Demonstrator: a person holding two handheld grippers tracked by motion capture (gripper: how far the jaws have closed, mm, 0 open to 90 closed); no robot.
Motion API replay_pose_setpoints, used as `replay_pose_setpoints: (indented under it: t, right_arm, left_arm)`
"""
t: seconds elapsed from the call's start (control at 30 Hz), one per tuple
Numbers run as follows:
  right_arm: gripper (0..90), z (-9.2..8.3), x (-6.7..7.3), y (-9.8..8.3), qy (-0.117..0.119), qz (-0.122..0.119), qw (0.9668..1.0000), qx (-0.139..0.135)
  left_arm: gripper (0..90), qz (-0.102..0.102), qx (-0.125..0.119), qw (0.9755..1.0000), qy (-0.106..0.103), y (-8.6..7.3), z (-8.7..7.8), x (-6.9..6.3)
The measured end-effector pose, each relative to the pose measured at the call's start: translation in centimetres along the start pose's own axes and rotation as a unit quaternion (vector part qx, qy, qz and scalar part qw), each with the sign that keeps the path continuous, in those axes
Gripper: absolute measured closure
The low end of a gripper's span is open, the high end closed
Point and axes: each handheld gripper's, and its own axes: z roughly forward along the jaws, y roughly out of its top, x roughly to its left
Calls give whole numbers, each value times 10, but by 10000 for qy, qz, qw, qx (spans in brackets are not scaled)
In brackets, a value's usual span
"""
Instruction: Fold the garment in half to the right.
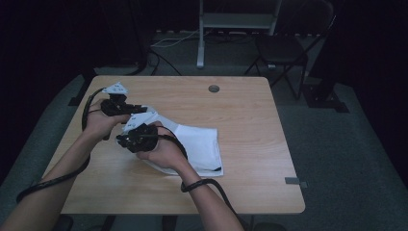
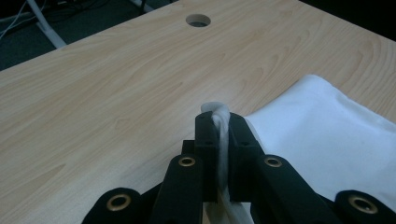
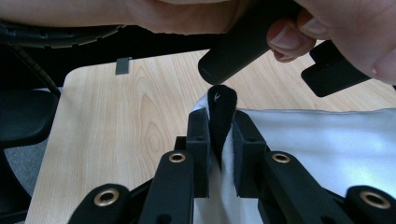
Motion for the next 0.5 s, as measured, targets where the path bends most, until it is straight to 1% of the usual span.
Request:
replay_pose_setpoints:
  t: [0.1, 0.2, 0.5]
  right_arm:
    - [799, -3, 0, 2, 16, 45, 10000, -64]
    - [799, -6, -2, 4, 27, 44, 9999, -156]
    - [798, -11, -2, 10, 23, 37, 9996, -293]
  left_arm:
    - [853, 10, -18, 10000, 12, 3, -2, 0]
    - [853, -22, -54, 10000, 39, 6, -4, 0]
    - [853, -21, -120, 9999, 75, 12, -12, 0]
